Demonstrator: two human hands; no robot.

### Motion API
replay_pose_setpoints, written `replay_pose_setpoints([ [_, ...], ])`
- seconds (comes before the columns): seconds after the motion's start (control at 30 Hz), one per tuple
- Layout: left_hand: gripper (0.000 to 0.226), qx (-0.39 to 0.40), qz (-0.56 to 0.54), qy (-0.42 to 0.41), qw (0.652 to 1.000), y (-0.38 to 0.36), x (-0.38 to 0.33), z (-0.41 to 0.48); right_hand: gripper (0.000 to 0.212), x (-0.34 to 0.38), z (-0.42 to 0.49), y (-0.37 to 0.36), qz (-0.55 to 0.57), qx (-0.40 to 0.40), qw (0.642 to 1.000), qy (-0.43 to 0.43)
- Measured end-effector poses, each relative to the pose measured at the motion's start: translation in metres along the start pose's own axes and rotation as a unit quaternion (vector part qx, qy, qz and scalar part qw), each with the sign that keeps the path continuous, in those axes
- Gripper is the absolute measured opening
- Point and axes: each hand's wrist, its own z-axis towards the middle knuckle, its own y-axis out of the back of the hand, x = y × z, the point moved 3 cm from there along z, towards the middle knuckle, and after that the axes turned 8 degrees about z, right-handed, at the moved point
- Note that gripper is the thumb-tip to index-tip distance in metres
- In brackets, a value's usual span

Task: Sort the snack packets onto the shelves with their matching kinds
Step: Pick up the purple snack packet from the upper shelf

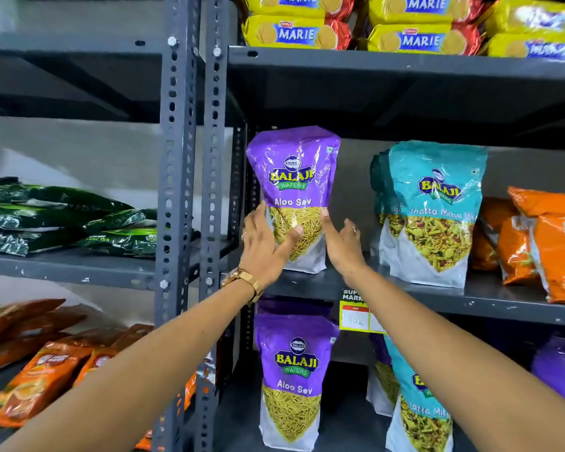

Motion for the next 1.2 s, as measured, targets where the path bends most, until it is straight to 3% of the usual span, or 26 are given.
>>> replay_pose_setpoints([
  [0.1,0.093,0.012,-0.064,0.092,0.994,-0.014,0.014,0.014,0.099,-0.014,0.007,-0.009,0.043,0.015,0.996,-0.079],
  [0.2,0.089,0.022,-0.09,0.142,0.985,-0.026,0.03,0.024,0.128,-0.035,0.022,-0.018,0.082,0.035,0.99,-0.111],
  [0.23,0.09,0.029,-0.102,0.146,0.984,-0.029,0.033,0.026,0.126,-0.045,0.031,-0.019,0.081,0.045,0.99,-0.107],
  [0.4,0.106,0.082,-0.156,0.139,0.974,-0.036,0.047,0.033,0.072,-0.044,0.029,-0.018,0.092,0.1,0.989,-0.059],
  [0.47,0.093,0.092,-0.154,0.136,0.974,-0.032,0.049,0.032,0.078,-0.045,0.027,-0.018,0.099,0.099,0.989,-0.048],
  [0.57,0.055,0.092,-0.147,0.116,0.978,-0.024,0.045,0.028,0.091,-0.044,0.022,-0.017,0.105,0.09,0.99,-0.032],
  [0.63,0.059,0.087,-0.14,0.114,0.98,-0.02,0.042,0.025,0.104,-0.043,0.019,-0.015,0.095,0.095,0.99,-0.037],
  [0.73,0.093,0.079,-0.126,0.122,0.981,-0.02,0.045,0.024,0.115,-0.043,0.016,-0.009,0.088,0.119,0.988,-0.042],
  [0.8,0.06,0.105,-0.116,0.128,0.979,-0.015,0.034,0.016,0.117,-0.033,0.008,-0.001,0.089,0.132,0.986,-0.045],
  [0.87,0.025,0.104,-0.131,0.116,0.979,-0.01,0.024,0.008,0.107,-0.017,-0.009,0.008,0.091,0.135,0.986,-0.045],
  [0.93,0.02,0.088,-0.141,0.095,0.981,-0.004,0.013,-0.002,0.093,-0.006,-0.025,0.016,0.098,0.132,0.985,-0.048],
  [1.0,0.026,0.072,-0.15,0.085,0.982,0.0,0.003,-0.017,0.082,-0.005,-0.039,0.026,0.121,0.124,0.984,-0.045],
  [1.13,0.065,0.052,-0.163,0.049,0.984,0.0,-0.027,-0.051,0.029,-0.002,-0.08,0.056,0.171,0.092,0.981,-0.002],
  [1.2,0.075,0.059,-0.169,0.032,0.983,-0.004,-0.044,-0.069,0.037,-0.001,-0.105,0.077,0.187,0.073,0.979,0.02],
])
